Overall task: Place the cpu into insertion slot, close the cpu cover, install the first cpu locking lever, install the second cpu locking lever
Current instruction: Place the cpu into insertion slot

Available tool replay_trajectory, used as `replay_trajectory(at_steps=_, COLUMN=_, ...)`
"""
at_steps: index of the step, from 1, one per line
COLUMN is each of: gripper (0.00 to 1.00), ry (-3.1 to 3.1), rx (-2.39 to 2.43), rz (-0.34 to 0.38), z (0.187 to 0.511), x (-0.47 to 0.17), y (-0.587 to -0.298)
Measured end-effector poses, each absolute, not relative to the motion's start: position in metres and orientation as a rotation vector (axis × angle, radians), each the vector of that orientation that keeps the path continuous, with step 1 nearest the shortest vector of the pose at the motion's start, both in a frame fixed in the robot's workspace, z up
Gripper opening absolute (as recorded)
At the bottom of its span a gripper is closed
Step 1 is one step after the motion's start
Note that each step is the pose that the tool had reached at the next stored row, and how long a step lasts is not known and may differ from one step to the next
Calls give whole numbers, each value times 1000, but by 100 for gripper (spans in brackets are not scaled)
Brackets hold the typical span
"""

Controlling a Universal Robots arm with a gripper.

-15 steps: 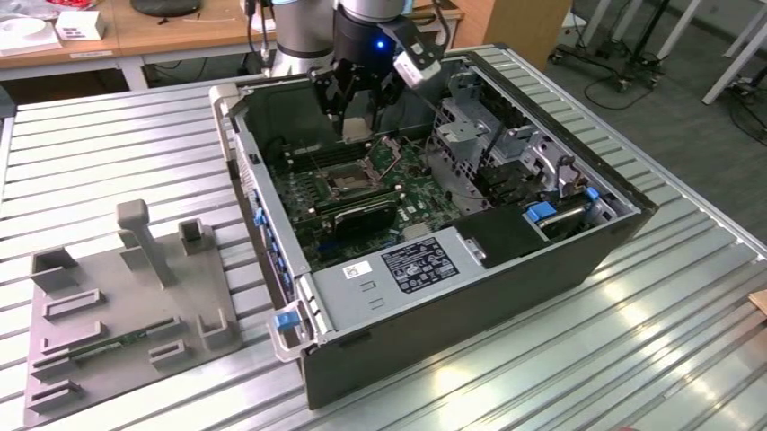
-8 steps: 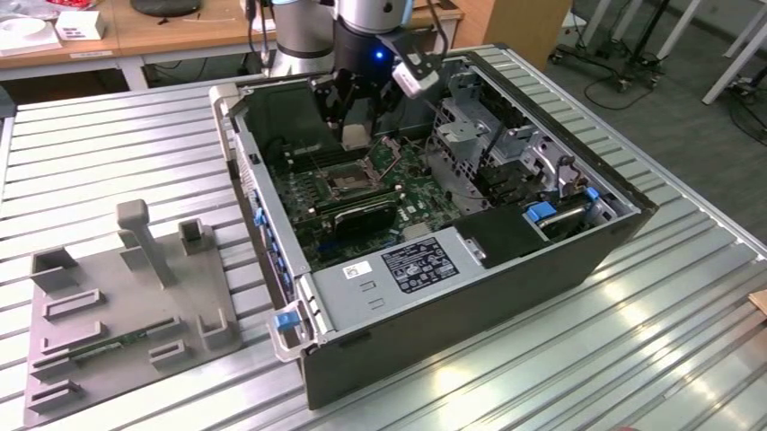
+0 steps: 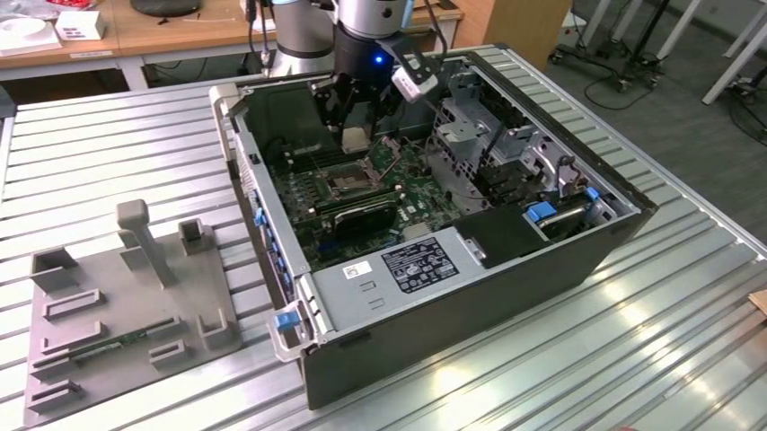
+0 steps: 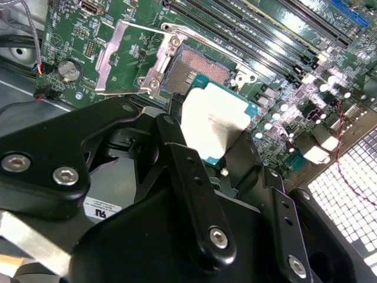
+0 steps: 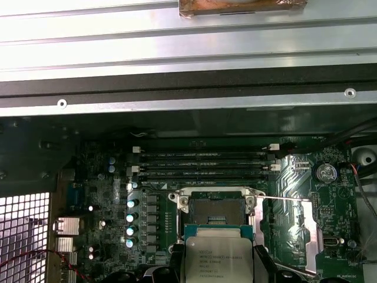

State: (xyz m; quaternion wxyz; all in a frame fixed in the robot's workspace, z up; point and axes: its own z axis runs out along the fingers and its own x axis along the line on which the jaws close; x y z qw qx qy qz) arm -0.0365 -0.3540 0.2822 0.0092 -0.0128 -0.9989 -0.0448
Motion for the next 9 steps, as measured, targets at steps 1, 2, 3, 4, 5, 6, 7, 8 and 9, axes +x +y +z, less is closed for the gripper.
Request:
replay_trajectory(at_steps=1, gripper=54, ry=-3120, rx=-40, rz=-140, z=282, x=-36, y=-354)
replay_trajectory(at_steps=2, gripper=54, ry=-3120, rx=-40, rz=-140, z=282, x=-36, y=-354)
replay_trajectory(at_steps=3, gripper=54, ry=-3120, rx=-40, rz=-140, z=282, x=-36, y=-354)
replay_trajectory(at_steps=4, gripper=54, ry=-3120, rx=-40, rz=-140, z=282, x=-36, y=-354)
replay_trajectory(at_steps=5, gripper=54, ry=-3120, rx=-40, rz=-140, z=282, x=-36, y=-354)
replay_trajectory(at_steps=6, gripper=54, ry=-3120, rx=-40, rz=-140, z=282, x=-36, y=-354)
replay_trajectory(at_steps=7, gripper=54, ry=-3120, rx=-40, rz=-140, z=282, x=-36, y=-354)
replay_trajectory(at_steps=8, gripper=54, ry=-3120, rx=-40, rz=-140, z=282, x=-36, y=-354)
replay_trajectory(at_steps=9, gripper=54, ry=-3120, rx=-40, rz=-140, z=282, x=-36, y=-354)
